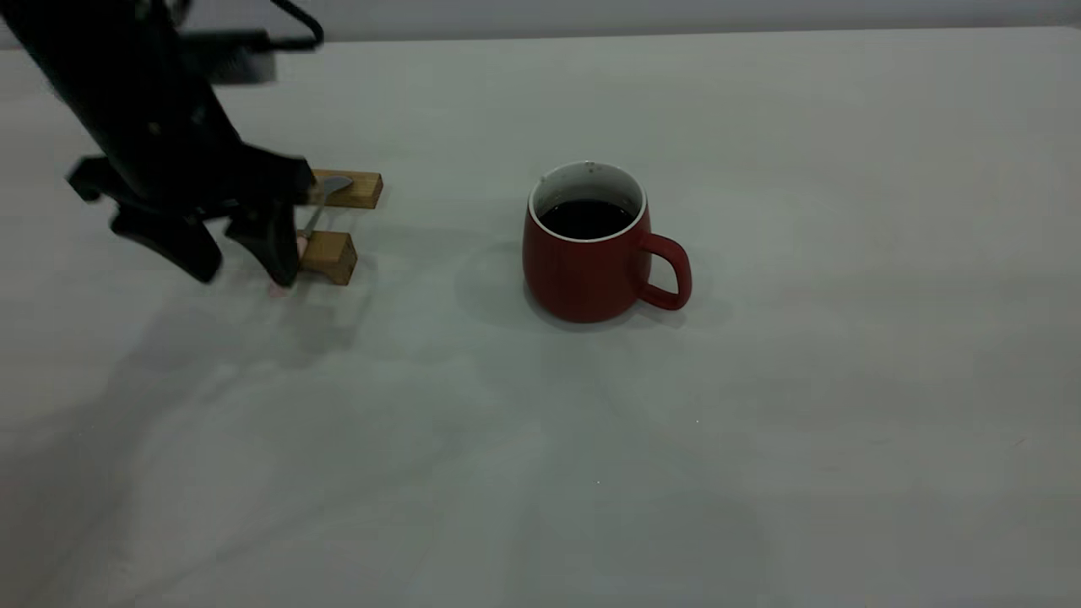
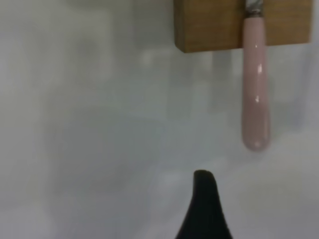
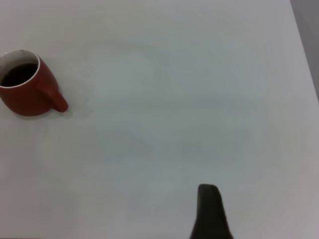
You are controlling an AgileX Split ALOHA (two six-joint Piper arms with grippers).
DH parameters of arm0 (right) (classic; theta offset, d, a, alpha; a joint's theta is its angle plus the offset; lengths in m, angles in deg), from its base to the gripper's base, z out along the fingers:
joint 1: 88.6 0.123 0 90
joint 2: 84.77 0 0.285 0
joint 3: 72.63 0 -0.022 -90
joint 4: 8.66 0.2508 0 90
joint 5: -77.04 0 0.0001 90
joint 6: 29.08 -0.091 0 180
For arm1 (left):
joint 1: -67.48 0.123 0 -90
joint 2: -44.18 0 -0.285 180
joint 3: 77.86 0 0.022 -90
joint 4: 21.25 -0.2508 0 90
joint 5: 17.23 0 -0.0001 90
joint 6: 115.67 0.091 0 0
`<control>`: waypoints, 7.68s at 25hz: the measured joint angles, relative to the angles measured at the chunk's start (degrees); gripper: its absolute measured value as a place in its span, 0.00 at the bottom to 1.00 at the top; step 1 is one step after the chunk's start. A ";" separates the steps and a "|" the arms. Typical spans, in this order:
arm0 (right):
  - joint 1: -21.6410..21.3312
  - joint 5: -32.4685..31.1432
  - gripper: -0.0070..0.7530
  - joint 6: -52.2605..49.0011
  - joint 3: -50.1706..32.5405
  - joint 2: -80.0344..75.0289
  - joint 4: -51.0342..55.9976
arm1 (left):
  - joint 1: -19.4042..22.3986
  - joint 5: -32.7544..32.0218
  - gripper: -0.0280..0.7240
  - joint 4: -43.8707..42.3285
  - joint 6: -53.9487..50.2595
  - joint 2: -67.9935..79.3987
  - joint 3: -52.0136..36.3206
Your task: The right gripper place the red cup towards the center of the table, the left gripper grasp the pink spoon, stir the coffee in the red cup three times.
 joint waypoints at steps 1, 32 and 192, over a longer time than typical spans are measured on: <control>0.00 0.00 0.79 0.00 0.00 0.00 0.00 | -0.13 0.06 0.90 0.00 0.00 1.12 0.56; 0.00 0.00 0.79 0.00 0.00 0.00 0.00 | -0.14 -44.50 0.26 23.98 -25.93 1.05 33.49; 0.00 0.00 0.79 0.00 0.00 0.00 0.00 | -5.28 -44.42 0.62 -22.75 -21.84 -66.67 -13.31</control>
